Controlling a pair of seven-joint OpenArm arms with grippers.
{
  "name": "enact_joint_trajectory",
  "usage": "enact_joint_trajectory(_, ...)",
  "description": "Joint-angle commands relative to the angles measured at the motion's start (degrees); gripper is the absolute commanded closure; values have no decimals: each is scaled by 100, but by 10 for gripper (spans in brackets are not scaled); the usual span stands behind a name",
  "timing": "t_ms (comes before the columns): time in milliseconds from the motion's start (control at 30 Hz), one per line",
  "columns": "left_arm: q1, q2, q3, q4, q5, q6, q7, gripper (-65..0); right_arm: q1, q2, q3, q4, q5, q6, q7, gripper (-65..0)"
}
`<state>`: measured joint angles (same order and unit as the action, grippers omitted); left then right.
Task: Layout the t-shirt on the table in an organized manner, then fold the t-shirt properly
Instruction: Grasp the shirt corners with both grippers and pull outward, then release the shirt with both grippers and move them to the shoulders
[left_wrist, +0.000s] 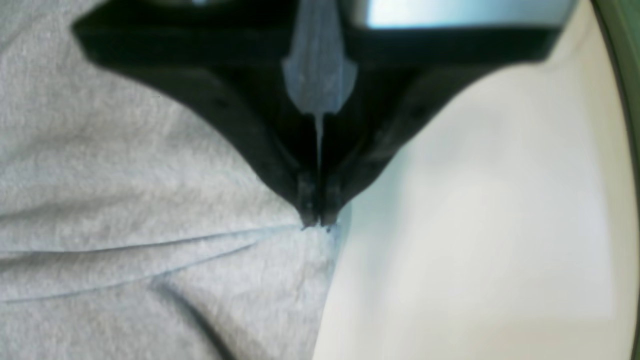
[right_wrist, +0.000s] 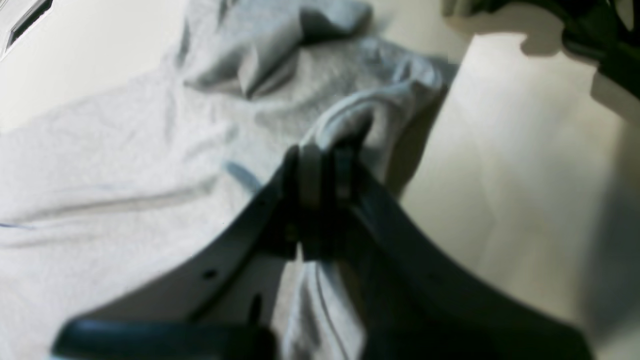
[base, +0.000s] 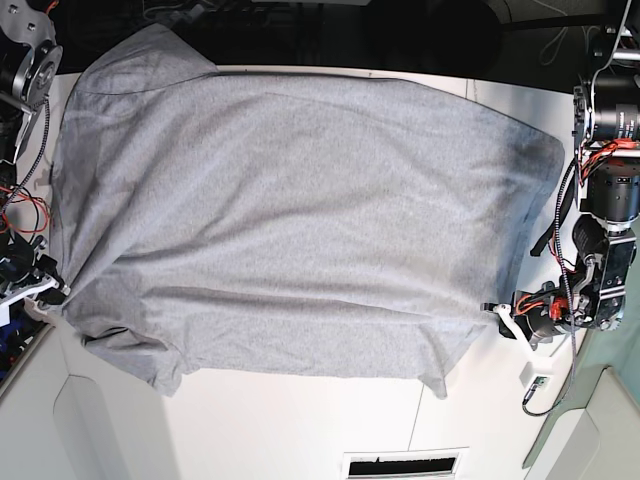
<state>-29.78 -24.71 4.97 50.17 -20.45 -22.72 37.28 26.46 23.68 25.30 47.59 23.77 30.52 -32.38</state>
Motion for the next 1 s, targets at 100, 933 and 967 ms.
enact_joint_trajectory(100, -179, -111, -17, 87, -341, -107, 485, -189, 144, 144, 9, 83, 164, 31, -262, -219)
enact_joint_trajectory(933, 1851, -1241, -17, 385, -2114, -1047, 876, -273, -2809, 358, 205, 1626, 1718, 144, -1119, -229)
enact_joint_trajectory(967, 1873, -1226, -17, 382, -1908, -796, 785, -273, -2809, 319, 205, 1626, 1718, 144, -1119, -229)
